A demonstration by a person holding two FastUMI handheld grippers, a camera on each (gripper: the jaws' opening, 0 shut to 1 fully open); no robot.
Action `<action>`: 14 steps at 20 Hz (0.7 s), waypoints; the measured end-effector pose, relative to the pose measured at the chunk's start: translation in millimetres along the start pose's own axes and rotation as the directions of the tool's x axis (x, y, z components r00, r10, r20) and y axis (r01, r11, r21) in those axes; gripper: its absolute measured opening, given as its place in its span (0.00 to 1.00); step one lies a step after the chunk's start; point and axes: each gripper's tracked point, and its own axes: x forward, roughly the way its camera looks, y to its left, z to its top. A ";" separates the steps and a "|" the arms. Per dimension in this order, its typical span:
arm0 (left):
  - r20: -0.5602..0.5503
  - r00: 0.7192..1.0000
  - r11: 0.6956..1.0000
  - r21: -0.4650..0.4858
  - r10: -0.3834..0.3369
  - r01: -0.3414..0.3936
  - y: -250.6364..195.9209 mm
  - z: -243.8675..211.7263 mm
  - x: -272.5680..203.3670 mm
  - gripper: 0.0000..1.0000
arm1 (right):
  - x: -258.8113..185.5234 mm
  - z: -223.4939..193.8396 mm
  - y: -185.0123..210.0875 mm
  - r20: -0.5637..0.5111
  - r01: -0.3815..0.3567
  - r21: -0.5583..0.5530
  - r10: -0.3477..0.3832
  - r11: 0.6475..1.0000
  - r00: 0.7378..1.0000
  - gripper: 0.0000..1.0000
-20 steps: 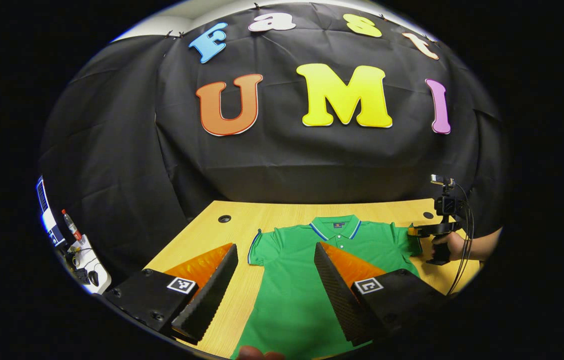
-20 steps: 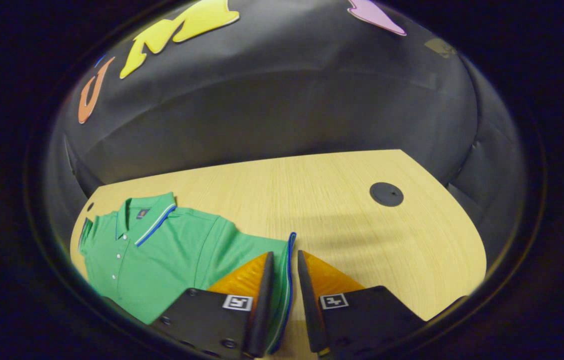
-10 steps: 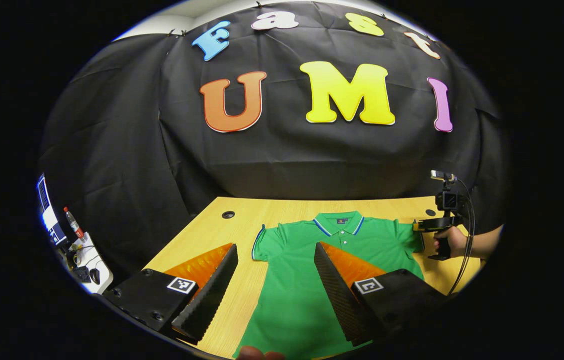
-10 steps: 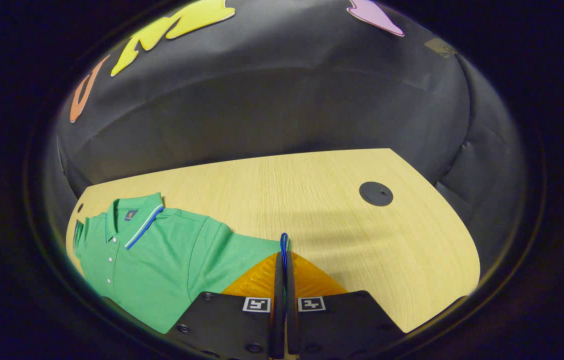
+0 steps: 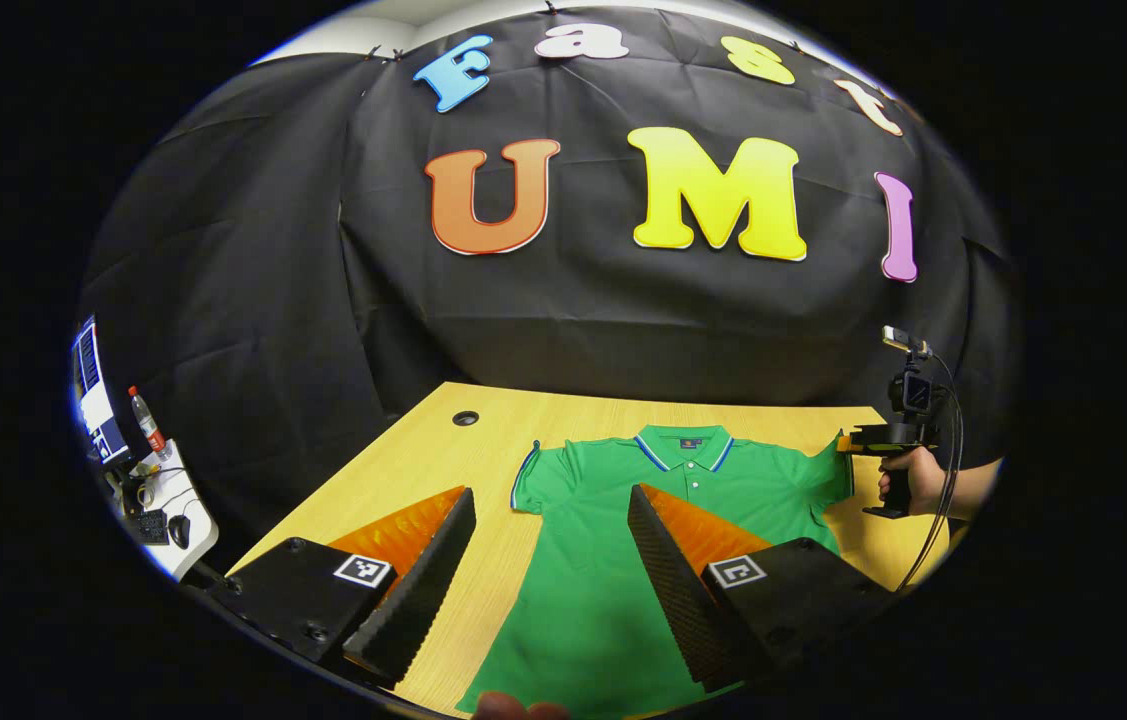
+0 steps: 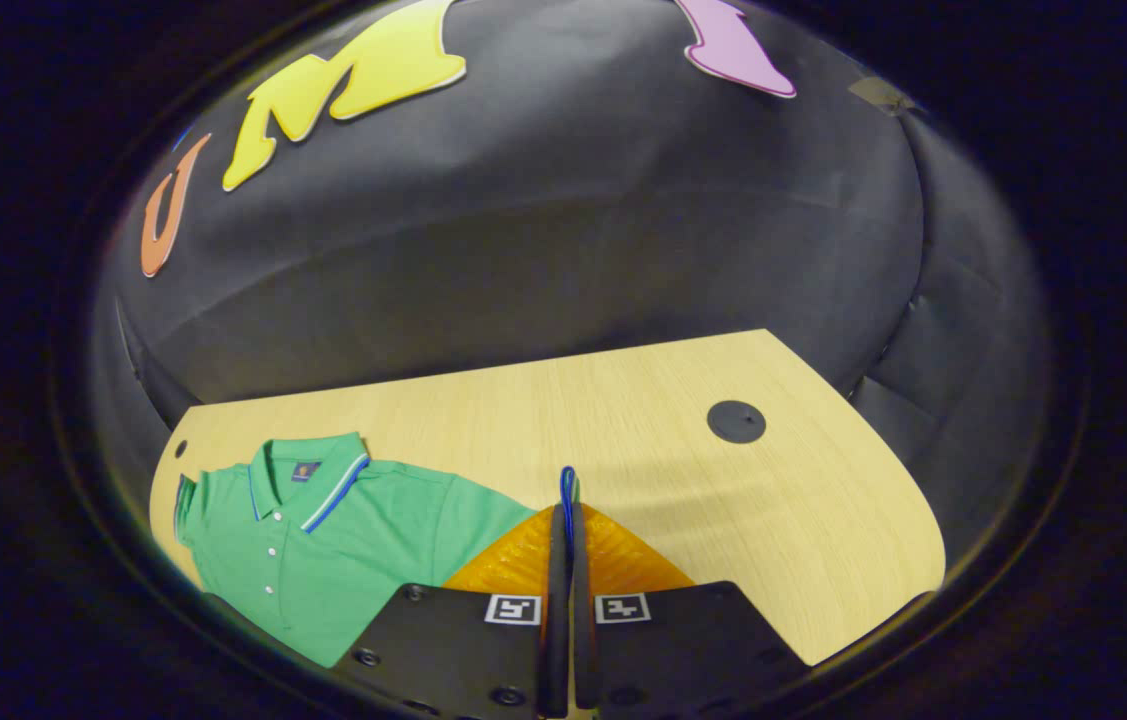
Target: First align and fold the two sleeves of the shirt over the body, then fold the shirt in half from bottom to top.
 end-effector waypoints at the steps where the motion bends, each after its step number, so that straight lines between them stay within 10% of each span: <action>1: 0.007 1.000 1.000 -0.003 0.006 -0.006 4.1 1.2 -1.1 0.99 | -3.3 2.7 6.6 0.006 -0.001 -0.011 0.001 1.000 1.000 0.05; 14: -0.014 0.993 0.990 -0.074 0.116 -0.117 83.4 -20.0 -27.0 0.99 | -17.7 12.7 124.7 0.035 -0.078 -0.195 0.086 0.978 0.996 0.02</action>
